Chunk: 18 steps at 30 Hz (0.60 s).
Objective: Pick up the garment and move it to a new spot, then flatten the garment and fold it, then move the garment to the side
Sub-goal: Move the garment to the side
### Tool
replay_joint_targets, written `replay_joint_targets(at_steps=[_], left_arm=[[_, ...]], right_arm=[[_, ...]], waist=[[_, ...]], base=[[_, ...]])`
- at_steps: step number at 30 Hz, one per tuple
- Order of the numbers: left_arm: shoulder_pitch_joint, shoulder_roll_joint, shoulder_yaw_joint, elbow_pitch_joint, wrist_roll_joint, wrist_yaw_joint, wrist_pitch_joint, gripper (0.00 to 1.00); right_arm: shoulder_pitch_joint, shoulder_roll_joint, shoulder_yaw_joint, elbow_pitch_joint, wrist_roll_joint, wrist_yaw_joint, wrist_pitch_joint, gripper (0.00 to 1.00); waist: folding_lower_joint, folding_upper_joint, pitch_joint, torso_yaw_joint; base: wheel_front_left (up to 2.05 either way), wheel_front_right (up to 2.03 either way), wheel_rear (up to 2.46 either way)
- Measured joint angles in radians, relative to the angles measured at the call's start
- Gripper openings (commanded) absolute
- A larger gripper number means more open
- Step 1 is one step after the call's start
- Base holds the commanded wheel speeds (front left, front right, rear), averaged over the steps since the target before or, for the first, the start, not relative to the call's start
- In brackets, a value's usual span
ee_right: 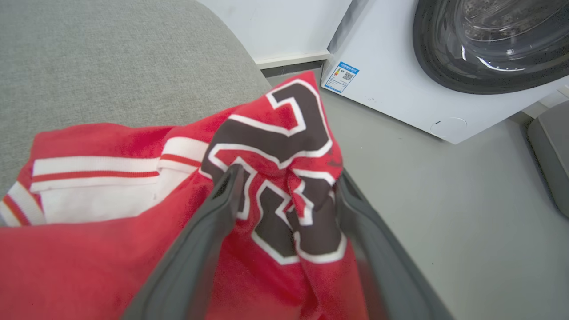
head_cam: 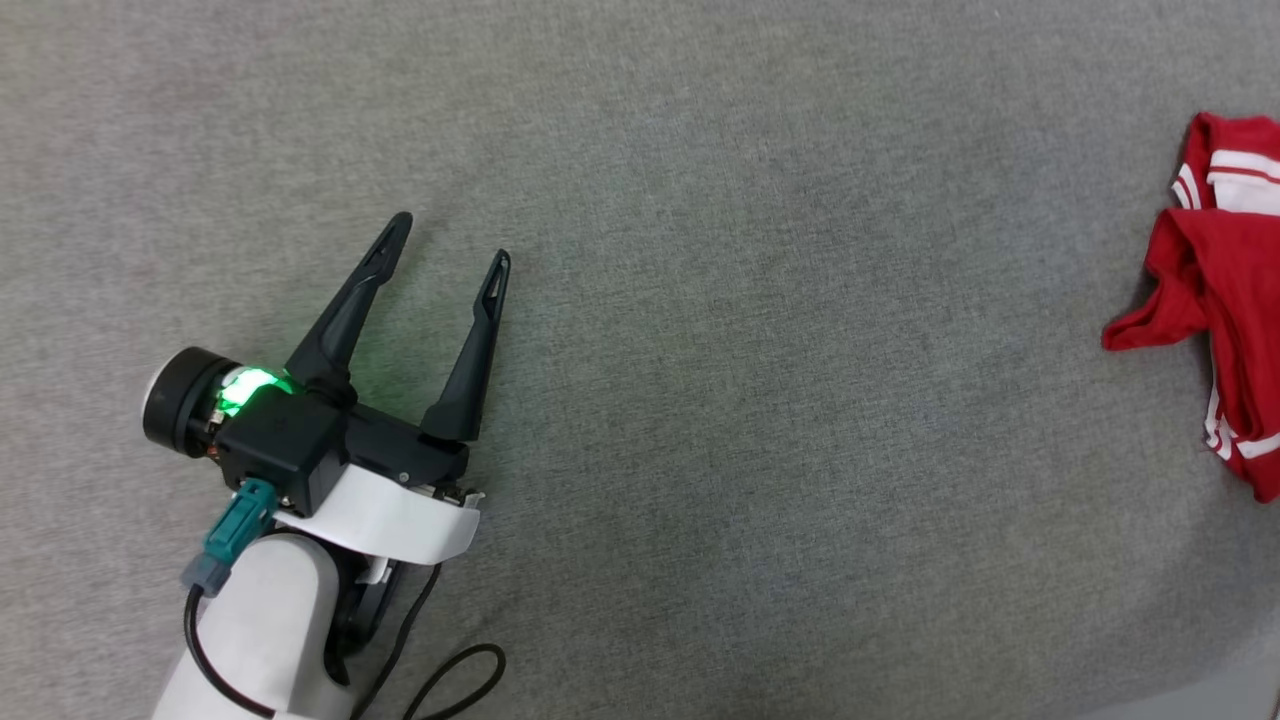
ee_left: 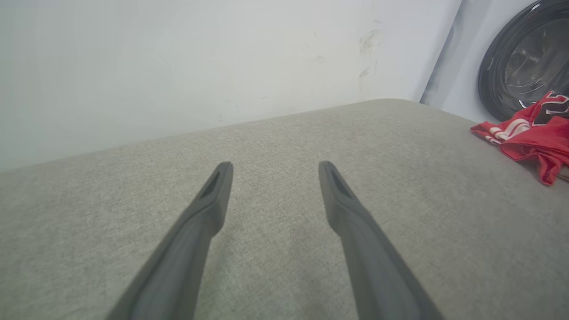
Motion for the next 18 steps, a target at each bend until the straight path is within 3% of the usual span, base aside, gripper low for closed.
replay_joint_targets(at_steps=[10, 18], left_arm=[[0.035, -0.046, -0.005, 0.058, -0.026, 0.020, -0.014, 1.00], [0.114, -0.097, 0.010, 0.092, -0.044, 0.048, -0.016, 1.00]], right_arm=[[0.063, 0.004, -0.017, -0.040, -0.044, 0.000, -0.111, 1.00], [0.228, 0.061, 0.061, -0.171, 0.005, 0.000, -0.142, 1.00]], waist=[[-0.0002, 0.0000, -0.111, 0.036], [-0.0003, 0.0000, -0.237, 0.082]], base=[[0.00, 0.00, 0.00], [0.00, 0.00, 0.00]])
